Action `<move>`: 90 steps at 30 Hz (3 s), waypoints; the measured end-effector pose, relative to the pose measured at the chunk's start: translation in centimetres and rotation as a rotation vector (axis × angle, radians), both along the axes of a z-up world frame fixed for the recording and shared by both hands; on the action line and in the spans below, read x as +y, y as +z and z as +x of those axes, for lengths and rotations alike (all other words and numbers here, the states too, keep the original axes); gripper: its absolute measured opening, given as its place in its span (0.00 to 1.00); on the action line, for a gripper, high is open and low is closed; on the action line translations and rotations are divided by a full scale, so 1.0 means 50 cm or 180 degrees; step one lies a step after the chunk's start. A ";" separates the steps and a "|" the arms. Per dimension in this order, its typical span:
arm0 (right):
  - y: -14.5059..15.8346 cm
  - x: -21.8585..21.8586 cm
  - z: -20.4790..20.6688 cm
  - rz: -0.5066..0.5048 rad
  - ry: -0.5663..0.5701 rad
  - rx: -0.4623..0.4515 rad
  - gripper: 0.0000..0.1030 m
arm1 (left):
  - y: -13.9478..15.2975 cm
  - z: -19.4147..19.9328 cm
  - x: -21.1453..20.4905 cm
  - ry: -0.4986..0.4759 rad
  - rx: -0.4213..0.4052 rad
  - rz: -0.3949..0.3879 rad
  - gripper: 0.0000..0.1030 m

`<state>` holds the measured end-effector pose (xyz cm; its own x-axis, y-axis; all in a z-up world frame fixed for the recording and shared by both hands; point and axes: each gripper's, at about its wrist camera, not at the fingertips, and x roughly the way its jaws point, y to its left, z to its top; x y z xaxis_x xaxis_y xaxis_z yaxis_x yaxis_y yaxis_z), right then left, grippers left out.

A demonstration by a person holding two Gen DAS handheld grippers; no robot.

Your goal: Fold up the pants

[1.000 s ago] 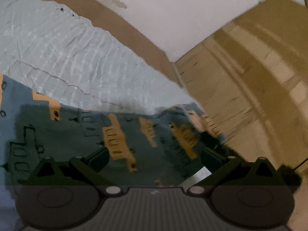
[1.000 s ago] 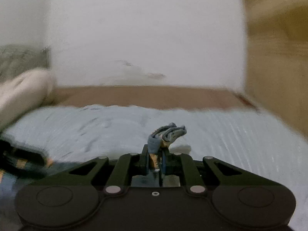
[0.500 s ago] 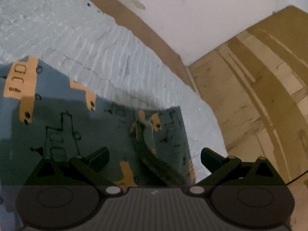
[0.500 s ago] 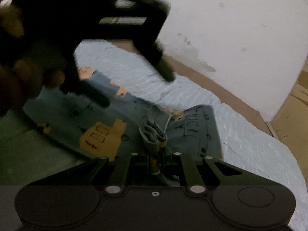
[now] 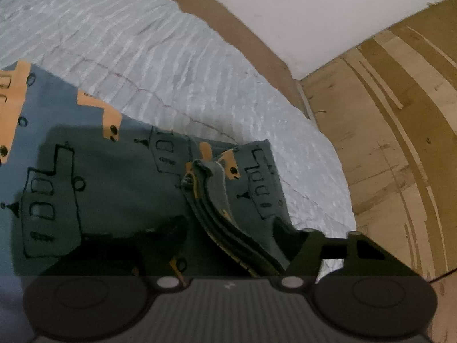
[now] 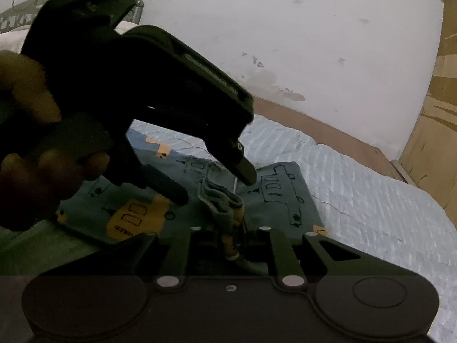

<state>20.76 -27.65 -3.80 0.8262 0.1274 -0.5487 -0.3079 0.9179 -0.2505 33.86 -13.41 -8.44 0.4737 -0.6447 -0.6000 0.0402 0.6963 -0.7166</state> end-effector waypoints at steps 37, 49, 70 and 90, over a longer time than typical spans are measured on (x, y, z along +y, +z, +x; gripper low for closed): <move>0.087 0.137 -0.111 0.0155 0.0431 -0.0235 0.11 | 0.152 -0.111 0.155 0.0441 -0.0514 0.0604 0.10; 0.041 0.222 -0.132 0.0033 0.0659 0.0104 0.11 | 0.069 -0.126 0.244 0.0424 -0.0291 0.0644 0.10; 0.041 0.201 -0.141 0.0362 0.0529 0.0187 0.45 | 0.071 -0.086 0.299 0.0479 -0.0675 0.1052 0.56; 0.070 0.214 -0.167 0.0374 0.0712 0.0240 0.05 | 0.086 -0.075 0.255 0.0179 -0.0736 0.1325 0.00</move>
<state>12.40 -16.94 -0.28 0.7277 0.3687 -0.5784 -0.5201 0.8463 -0.1149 30.12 -0.66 -4.13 0.6524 -0.3414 -0.6766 0.1195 0.9280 -0.3530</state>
